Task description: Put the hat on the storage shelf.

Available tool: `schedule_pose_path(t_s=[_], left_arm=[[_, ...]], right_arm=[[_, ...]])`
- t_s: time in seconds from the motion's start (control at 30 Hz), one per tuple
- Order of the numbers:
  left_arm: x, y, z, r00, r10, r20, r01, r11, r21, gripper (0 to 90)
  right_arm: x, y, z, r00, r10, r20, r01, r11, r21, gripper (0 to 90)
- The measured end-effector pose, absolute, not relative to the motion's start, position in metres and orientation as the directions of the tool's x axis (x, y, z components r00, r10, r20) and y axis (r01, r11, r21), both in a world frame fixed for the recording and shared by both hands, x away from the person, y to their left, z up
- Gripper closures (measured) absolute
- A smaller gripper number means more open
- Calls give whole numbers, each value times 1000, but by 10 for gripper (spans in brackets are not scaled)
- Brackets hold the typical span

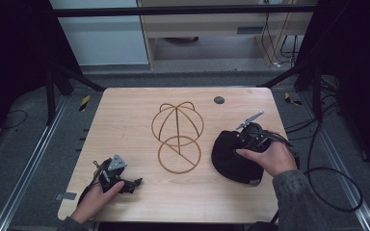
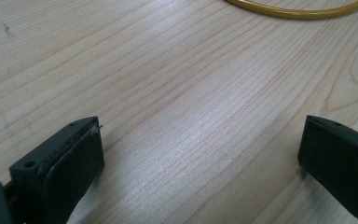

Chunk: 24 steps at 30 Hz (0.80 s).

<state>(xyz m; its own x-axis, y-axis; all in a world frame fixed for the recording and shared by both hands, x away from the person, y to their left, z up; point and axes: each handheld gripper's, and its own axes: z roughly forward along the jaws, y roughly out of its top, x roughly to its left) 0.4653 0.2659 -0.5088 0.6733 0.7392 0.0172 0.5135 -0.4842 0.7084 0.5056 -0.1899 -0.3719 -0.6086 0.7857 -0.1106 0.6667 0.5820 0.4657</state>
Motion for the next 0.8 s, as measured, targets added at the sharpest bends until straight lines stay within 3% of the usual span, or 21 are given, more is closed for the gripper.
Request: schedule_pose_path(t_s=[0.33,0.7,0.8], left_arm=[[466,265,-509,673,739,19,512,-485,709,0],[466,265,-509,674,739,18,512,-485,709,0],[466,265,-509,674,739,18,512,-485,709,0]], right_arm=[[532,-187,-384,-605,790,-96,702,586,404,393],[544,-196,-393,-608,792,-54,717,577,390,725],[543,-196,-392,-608,792,-53,715,576,397,760]])
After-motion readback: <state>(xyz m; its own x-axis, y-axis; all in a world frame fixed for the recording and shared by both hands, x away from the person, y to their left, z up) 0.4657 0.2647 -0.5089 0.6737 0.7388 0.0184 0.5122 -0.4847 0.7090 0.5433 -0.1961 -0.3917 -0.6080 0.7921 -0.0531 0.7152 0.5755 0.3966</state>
